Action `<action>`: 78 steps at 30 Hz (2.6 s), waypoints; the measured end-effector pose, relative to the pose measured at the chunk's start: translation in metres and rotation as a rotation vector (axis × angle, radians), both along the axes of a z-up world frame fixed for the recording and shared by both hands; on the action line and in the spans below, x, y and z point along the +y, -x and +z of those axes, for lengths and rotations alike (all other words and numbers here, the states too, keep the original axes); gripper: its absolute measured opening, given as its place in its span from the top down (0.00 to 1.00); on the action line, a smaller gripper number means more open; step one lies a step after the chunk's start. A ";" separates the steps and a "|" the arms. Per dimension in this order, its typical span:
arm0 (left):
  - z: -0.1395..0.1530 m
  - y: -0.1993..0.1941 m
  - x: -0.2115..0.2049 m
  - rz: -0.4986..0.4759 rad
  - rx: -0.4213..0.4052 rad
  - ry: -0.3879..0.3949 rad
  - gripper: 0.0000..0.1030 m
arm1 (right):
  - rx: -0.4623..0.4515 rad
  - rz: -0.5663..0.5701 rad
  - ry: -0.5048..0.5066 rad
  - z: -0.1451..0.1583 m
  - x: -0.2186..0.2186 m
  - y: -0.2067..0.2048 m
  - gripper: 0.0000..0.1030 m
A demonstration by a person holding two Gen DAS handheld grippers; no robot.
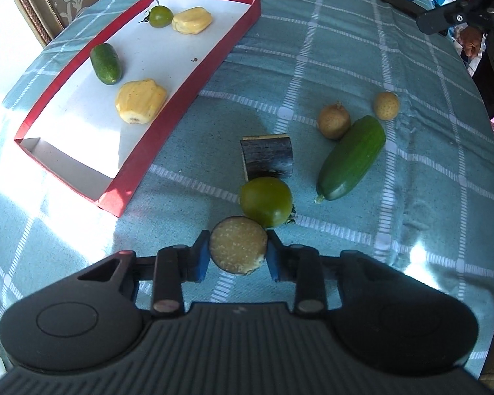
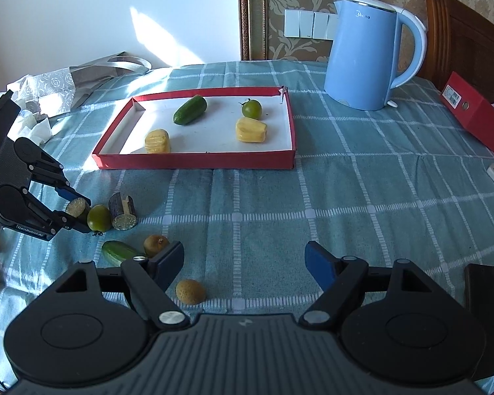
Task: Organize fruits
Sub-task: 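Lift the slice toward the tray while the right tool grasps the brown kiwi, then lower the slice into the tray and open the left tool while the right tool carries the kiwi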
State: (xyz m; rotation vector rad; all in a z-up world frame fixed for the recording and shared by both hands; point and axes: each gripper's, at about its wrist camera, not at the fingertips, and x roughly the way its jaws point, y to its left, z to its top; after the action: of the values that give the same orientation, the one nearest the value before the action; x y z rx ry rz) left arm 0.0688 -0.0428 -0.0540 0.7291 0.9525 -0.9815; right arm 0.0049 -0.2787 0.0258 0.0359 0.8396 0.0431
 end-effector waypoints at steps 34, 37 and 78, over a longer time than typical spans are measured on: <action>0.102 0.096 0.013 0.479 -0.156 0.239 0.70 | 0.114 0.537 0.147 -0.076 0.041 -0.026 0.60; 0.101 0.098 0.011 0.492 -0.152 0.235 0.70 | 0.119 0.559 0.156 -0.077 0.042 -0.026 0.65; 0.059 -0.128 -0.062 0.712 -0.268 0.179 0.70 | -0.001 0.329 0.146 -0.009 -0.016 0.016 0.75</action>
State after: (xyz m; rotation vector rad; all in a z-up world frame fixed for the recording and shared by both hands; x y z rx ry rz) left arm 0.1964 -0.1045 0.0052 0.3123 0.7867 -0.3238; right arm -0.0109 -0.2951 0.0169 -0.2400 0.8387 0.2911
